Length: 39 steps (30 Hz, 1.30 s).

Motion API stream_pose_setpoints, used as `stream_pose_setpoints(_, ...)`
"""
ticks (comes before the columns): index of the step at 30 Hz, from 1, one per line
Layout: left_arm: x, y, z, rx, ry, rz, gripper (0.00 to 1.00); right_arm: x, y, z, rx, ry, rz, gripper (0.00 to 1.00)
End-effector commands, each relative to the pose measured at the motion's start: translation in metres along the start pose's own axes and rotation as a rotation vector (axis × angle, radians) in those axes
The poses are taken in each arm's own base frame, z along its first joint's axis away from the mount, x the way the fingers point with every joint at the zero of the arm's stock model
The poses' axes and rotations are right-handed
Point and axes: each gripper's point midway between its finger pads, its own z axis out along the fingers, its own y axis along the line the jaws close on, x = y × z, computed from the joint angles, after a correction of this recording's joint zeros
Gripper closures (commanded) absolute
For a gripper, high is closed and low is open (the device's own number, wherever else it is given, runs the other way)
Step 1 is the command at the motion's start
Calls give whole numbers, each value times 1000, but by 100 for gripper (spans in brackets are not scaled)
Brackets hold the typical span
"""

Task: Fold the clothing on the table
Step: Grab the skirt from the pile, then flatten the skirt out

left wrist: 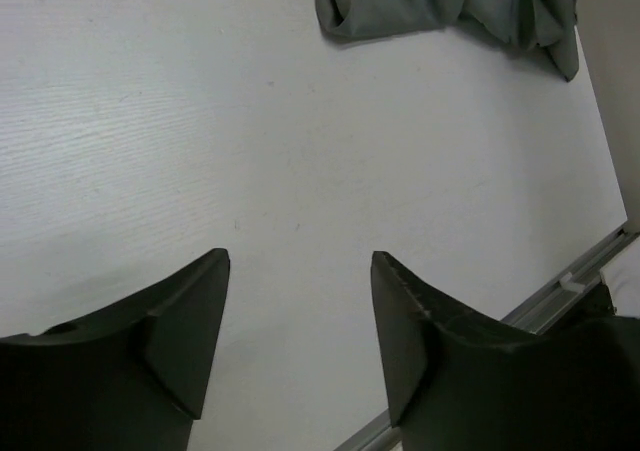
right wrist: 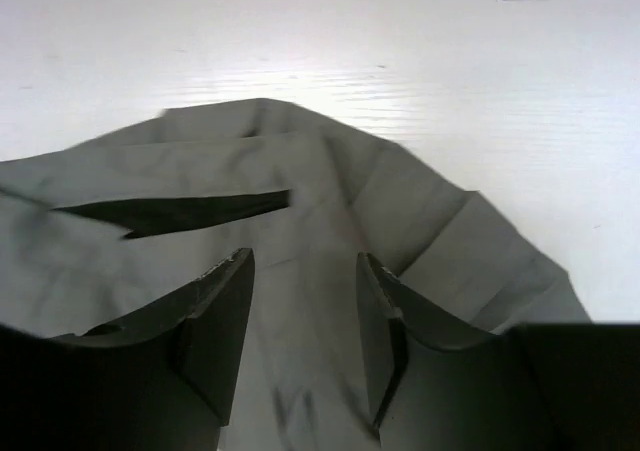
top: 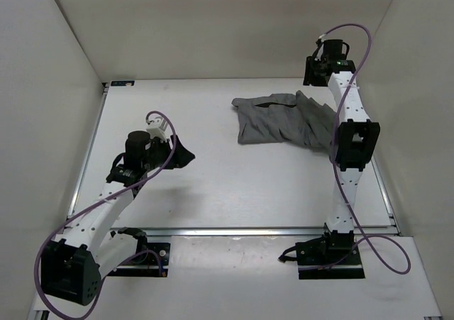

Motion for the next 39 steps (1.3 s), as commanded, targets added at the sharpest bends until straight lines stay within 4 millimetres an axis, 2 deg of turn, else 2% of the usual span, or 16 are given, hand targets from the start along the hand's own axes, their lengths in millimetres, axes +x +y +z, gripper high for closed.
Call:
stream_pose_setpoints(1, -5, 8, 2, -19, -25, 23, 29, -1, -14, 13, 3, 8, -23, 57)
stream_pose_setpoints(2, -6, 7, 2, -16, -30, 26, 28, 2, -15, 22, -4, 8, -53, 49)
stream_pose_setpoints(6, -4, 10, 7, -16, -10, 16, 27, 10, -23, 50, -17, 7, -75, 44)
stream_pose_setpoints(10, 3, 11, 8, -17, 0, 2, 28, 37, -25, 77, -79, 62, -49, 44)
stream_pose_setpoints(14, 6, 13, 8, -21, 2, -10, 27, 42, -21, 86, -113, 65, -40, 43)
stream_pose_setpoints(17, 9, 13, 8, -19, 4, -13, 27, 37, -19, 87, -97, 46, -69, 50)
stream_pose_setpoints(21, 13, 15, 9, -24, 12, -26, 27, 13, -12, 77, -70, -22, -108, 100)
stream_pose_setpoints(22, 13, 14, 9, -19, 12, -24, 28, 11, -10, 76, -71, -28, -108, 100)
stream_pose_setpoints(26, 13, 19, 7, -41, 0, -27, 31, -31, 12, 29, -92, -119, -137, 100)
stream_pose_setpoints(30, -3, 19, 9, -49, -58, -30, 35, -69, 75, -54, -178, -212, -211, 100)
stream_pose_setpoints(31, -10, 17, 9, -43, -80, -41, 35, -66, 90, -66, -193, -207, -227, 100)
stream_pose_setpoints(33, -22, 19, 8, -44, -122, -74, 35, -86, 116, -124, -207, -291, -252, 100)
stream_pose_setpoints(34, -30, 17, 6, -41, -145, -75, 36, -83, 132, -138, -228, -297, -271, 100)
stream_pose_setpoints(36, -49, 14, -1, -58, -200, -70, 36, -100, 164, -224, -278, -429, -297, 100)
stream_pose_setpoints(37, -60, 11, -6, -64, -229, -63, 35, -97, 179, -238, -293, -452, -314, 100)
stream_pose_setpoints(39, -78, 12, -14, -83, -275, -60, 34, -103, 188, -298, -319, -552, -295, 100)
